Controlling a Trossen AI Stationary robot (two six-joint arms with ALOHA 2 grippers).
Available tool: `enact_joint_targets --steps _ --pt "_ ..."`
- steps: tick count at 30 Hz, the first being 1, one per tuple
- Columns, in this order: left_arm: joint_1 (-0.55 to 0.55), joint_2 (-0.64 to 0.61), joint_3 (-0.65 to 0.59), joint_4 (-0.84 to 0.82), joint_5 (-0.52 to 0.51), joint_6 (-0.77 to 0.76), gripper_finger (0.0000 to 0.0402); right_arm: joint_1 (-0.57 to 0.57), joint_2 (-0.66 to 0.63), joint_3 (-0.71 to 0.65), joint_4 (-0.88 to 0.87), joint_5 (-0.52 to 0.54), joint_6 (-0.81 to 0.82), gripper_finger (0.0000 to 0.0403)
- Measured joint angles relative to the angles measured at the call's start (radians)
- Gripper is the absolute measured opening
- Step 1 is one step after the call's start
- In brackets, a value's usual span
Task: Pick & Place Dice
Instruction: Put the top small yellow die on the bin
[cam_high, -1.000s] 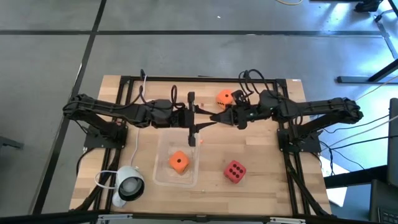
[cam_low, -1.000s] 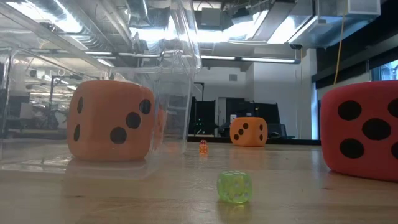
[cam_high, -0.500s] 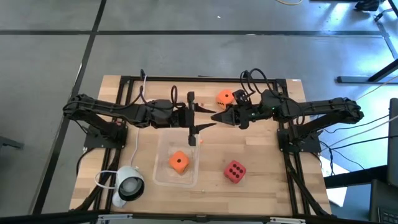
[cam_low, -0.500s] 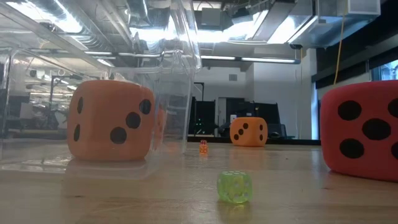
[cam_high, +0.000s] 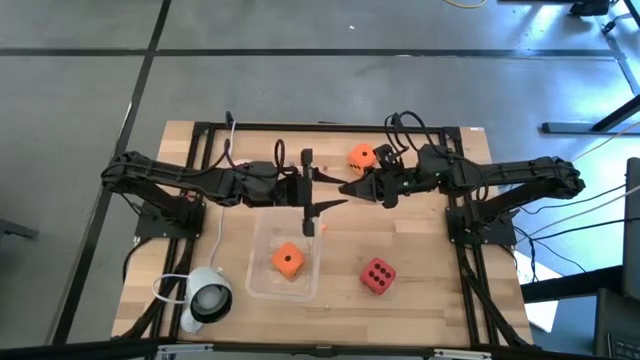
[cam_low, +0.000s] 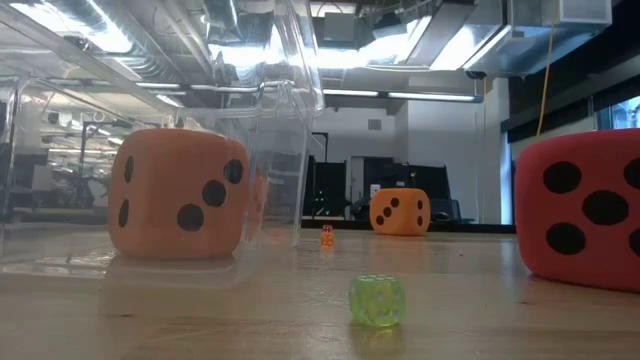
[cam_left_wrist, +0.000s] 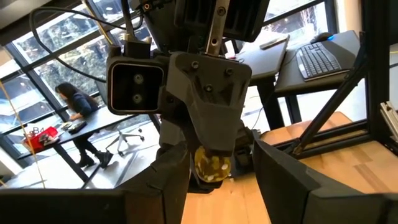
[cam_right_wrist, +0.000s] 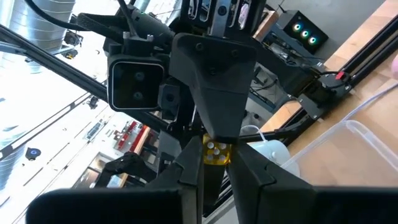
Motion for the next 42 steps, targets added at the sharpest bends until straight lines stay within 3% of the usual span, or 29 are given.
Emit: enact_joint_targets --steps 11,22,30,42 --pt "0.000 -0.001 0.000 0.000 0.000 0.001 0.0140 0.000 0.000 0.000 0.000 -0.005 0.000 0.0048" --pt "0.000 -0.002 0.000 -0.005 -0.001 0.016 0.0024 0.000 0.000 0.000 -0.019 -0.009 0.009 0.0048" --pt "0.000 -0.003 0.001 0.001 -0.030 0.040 0.0020 0.000 0.000 0.000 -0.001 -0.010 0.005 0.0052" --pt "0.000 -0.003 0.003 0.010 -0.025 0.031 0.0016 0.000 0.002 0.000 0.004 0.003 0.011 0.0183"
